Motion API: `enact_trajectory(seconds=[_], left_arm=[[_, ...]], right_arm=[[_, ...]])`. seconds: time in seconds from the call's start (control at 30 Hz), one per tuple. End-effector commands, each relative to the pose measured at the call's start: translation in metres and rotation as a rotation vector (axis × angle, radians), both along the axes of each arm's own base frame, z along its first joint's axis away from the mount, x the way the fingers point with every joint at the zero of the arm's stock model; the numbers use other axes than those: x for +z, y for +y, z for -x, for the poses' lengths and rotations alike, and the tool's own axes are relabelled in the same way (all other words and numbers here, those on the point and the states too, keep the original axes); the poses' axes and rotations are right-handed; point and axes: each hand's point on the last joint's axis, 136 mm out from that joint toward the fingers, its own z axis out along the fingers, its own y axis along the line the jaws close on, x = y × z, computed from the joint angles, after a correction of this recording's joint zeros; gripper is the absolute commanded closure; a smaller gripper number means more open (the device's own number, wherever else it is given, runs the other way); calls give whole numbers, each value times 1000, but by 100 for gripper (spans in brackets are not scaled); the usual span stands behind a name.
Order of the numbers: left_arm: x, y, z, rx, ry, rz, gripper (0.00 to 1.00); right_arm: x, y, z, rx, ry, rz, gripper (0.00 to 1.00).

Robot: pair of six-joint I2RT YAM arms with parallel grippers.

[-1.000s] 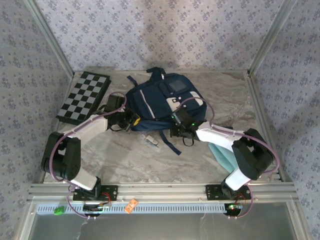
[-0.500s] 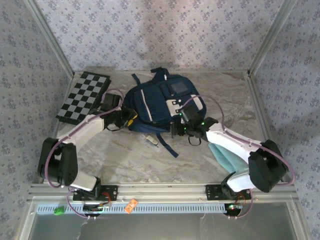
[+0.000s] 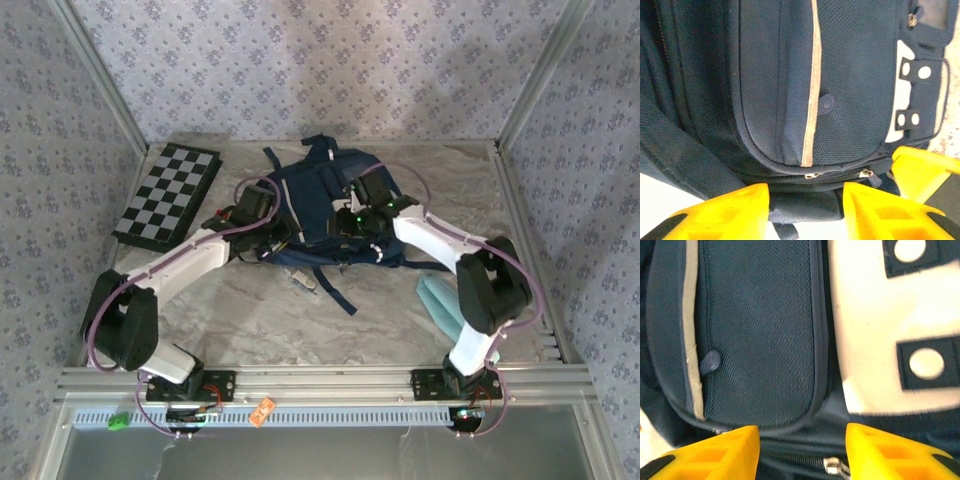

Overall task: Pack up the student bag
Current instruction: Zip the student bag at the top-center of the table, then unzip the student bag at the top-center of the table.

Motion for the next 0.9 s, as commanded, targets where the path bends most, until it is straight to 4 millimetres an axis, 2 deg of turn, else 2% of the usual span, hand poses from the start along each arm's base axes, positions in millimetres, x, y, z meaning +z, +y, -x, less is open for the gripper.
enact_trajectory(seconds=[0.0, 0.17, 0.33, 0.47, 0.57, 0.7, 0.87], left_arm=[[0, -8, -5, -8, -17, -16, 57], [-17, -8, 2, -3, 6, -29, 57], [-34, -3, 7, -1, 38, -62, 57], [-43, -1, 7, -3, 52, -77, 57], [-52, 1, 11, -7, 77, -97, 57], [-66, 6, 18, 0, 102, -112, 57], [-74, 17, 18, 9, 92, -132, 57]], right_arm=[[2, 9, -11, 36, 10, -10, 50], [-11, 16, -21, 47, 34, 0, 52], [-28, 15, -26, 44, 65, 44, 52], [-32, 15, -25, 44, 63, 68, 54], [-34, 23, -23, 63, 62, 70, 61], [-33, 27, -24, 68, 71, 59, 77], [-6, 31, -26, 45, 30, -7, 98]])
